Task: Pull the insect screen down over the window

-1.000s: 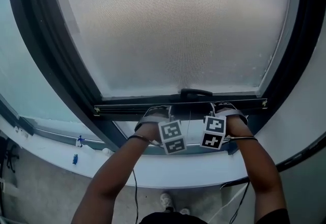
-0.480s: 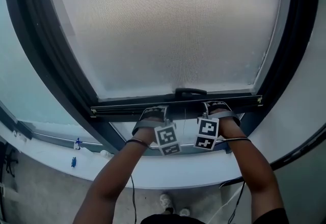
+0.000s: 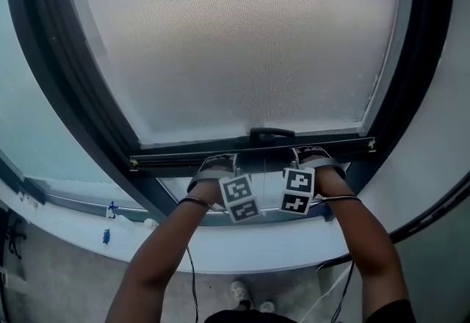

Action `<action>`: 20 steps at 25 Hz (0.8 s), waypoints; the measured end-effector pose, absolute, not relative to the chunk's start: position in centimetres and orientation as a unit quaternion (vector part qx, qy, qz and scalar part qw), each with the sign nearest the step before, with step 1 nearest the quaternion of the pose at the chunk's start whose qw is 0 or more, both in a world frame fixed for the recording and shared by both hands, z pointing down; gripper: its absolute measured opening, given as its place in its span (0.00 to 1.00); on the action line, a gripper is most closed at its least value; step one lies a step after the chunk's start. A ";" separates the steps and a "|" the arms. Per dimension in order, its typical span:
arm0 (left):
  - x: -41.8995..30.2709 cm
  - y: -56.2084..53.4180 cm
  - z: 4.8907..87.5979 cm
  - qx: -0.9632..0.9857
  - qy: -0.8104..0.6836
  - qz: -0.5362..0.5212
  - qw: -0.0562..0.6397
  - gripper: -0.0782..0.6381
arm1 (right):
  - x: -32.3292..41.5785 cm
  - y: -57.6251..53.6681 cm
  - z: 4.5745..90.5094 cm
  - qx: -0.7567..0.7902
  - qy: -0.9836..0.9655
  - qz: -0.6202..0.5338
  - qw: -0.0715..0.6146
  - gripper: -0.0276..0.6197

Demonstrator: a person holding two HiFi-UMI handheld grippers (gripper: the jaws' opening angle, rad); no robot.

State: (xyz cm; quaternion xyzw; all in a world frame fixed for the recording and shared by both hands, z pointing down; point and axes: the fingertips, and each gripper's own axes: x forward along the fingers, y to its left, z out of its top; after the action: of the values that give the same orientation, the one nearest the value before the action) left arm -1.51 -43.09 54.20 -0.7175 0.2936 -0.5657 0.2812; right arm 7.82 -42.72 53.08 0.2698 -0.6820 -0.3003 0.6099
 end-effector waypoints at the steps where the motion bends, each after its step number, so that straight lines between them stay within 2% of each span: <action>1: -1.5 -42.9 54.2 -0.720 0.290 -0.568 0.274 0.39 | 7.8 -42.5 53.0 0.265 -0.683 -0.295 0.614 0.31; 20: -1.6 -43.0 52.6 -0.696 0.289 -0.585 0.301 0.39 | 7.7 -42.6 51.2 0.267 -0.687 -0.305 0.603 0.31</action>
State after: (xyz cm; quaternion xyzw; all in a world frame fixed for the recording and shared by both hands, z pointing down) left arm -1.64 -43.03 52.57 -0.6957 0.2891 -0.5847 0.3010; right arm 7.73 -42.65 51.24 0.2669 -0.6869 -0.3051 0.6032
